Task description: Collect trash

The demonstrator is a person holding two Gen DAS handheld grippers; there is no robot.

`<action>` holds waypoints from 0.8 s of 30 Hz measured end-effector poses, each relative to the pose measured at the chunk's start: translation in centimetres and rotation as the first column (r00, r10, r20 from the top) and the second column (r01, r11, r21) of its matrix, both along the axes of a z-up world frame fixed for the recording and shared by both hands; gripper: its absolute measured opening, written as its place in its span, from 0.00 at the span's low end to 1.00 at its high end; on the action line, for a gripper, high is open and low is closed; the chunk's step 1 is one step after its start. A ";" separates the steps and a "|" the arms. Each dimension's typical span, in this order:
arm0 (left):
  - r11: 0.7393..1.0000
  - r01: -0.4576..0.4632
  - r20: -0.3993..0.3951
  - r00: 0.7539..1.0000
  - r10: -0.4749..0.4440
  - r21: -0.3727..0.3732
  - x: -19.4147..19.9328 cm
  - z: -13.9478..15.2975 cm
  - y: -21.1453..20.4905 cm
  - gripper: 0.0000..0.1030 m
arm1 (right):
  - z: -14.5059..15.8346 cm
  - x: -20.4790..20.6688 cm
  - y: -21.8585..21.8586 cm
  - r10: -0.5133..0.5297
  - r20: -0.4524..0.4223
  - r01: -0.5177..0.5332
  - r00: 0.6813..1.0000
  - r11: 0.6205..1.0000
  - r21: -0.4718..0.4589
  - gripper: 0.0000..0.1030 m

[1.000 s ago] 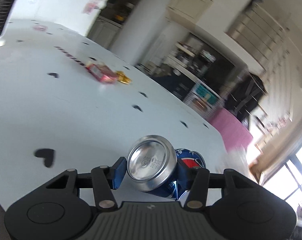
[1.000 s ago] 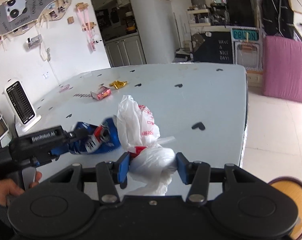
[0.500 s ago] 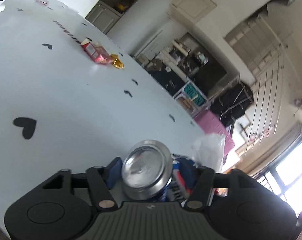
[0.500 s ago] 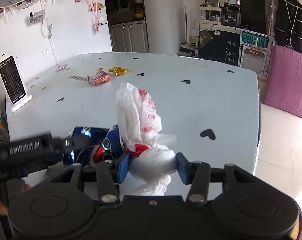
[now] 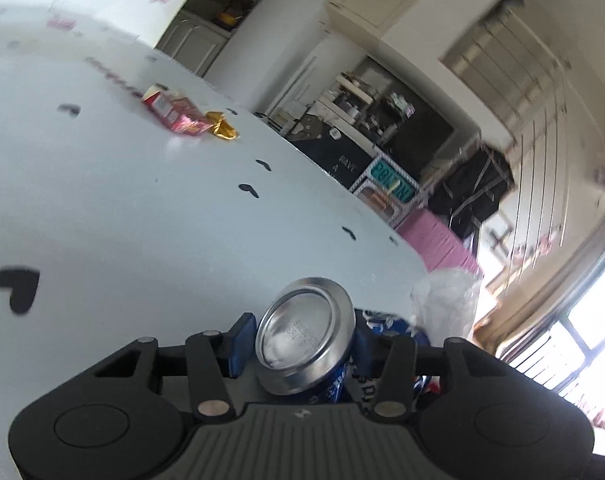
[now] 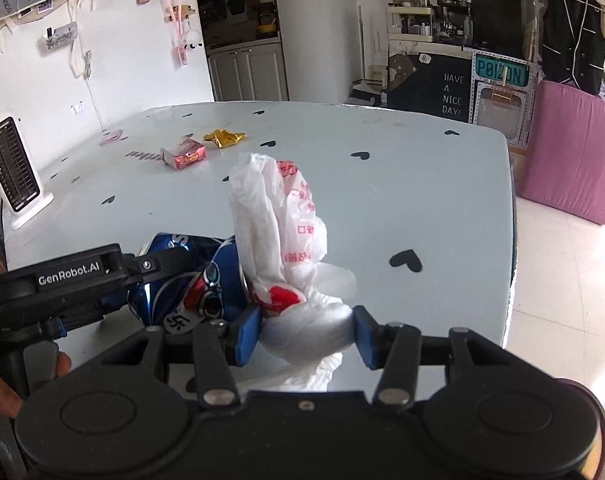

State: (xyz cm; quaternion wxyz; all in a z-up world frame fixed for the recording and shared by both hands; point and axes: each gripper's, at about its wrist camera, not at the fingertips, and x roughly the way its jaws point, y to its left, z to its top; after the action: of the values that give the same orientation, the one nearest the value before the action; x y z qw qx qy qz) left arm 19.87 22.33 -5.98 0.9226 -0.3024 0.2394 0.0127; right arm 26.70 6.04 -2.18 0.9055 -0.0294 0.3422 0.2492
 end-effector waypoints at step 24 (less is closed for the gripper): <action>0.985 -0.016 0.017 1.000 0.014 0.170 -1.7 4.1 -0.9 0.44 | 2.0 -0.7 -3.4 -0.070 0.032 0.067 0.997 0.995 0.067 0.48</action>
State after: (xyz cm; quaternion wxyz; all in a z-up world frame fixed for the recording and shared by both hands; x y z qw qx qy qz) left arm 18.15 21.42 -1.92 0.9468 -0.2243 0.2278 0.0377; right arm 25.98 2.68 -0.22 0.9197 0.0082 0.3190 0.2287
